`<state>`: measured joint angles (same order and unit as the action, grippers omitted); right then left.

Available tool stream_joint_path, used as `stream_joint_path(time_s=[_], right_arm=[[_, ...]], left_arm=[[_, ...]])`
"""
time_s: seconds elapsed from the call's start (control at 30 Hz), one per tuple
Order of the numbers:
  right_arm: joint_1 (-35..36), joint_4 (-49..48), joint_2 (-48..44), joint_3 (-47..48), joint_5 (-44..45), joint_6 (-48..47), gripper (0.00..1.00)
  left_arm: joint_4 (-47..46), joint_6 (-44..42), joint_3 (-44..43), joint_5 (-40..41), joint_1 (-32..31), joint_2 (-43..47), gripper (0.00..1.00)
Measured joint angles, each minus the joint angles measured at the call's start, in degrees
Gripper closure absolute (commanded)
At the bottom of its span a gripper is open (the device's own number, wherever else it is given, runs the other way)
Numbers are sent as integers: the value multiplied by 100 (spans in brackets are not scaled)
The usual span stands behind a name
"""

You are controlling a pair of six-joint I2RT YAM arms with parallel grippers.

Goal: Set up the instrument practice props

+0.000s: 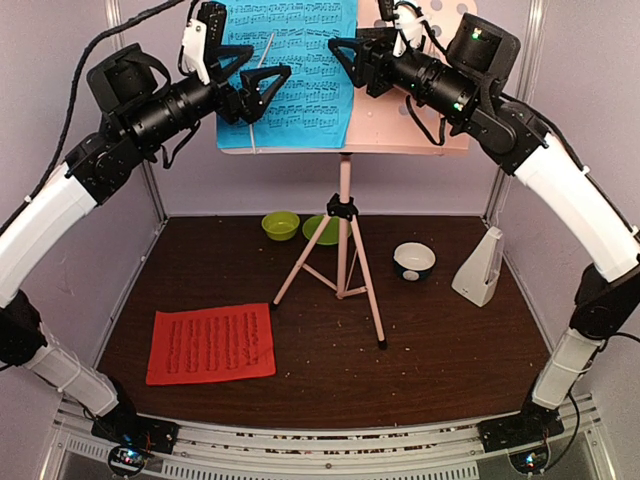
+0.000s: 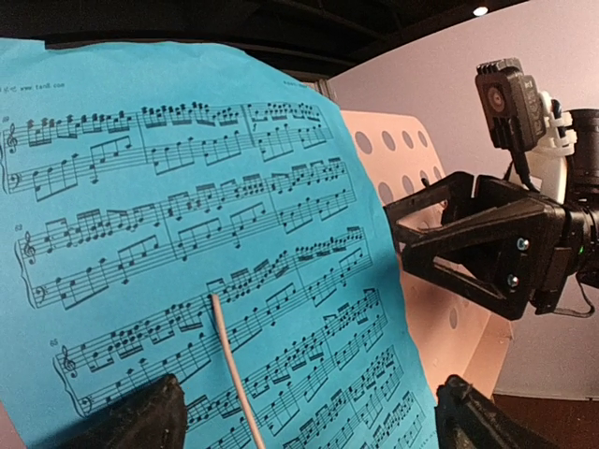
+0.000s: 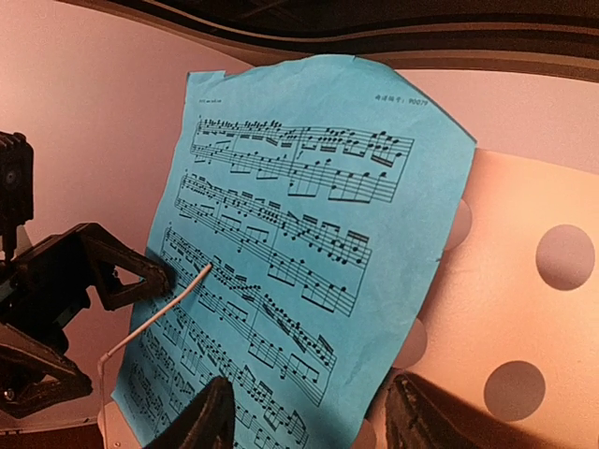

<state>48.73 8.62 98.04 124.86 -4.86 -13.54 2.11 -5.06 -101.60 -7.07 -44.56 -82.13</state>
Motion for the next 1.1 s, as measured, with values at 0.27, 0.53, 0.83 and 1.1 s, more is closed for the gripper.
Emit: stream_joint_path(time_s=[0.27,0.53,0.83,1.1], right_arm=[[0,-94,-225,-155,94,22,13],[0,-81,-597,-328,197,157,8],[0,538,-1338,-623,247,649,3],[0,1045,-2391,-1672,391,1226,0]], left_arm=[[223,2,144,238,0,505,2],[686,575,420,645,149,1084,2],[1416,2409,1996,837,1425,2120,2],[2151,4323,3836,-376,3665,2761,2]])
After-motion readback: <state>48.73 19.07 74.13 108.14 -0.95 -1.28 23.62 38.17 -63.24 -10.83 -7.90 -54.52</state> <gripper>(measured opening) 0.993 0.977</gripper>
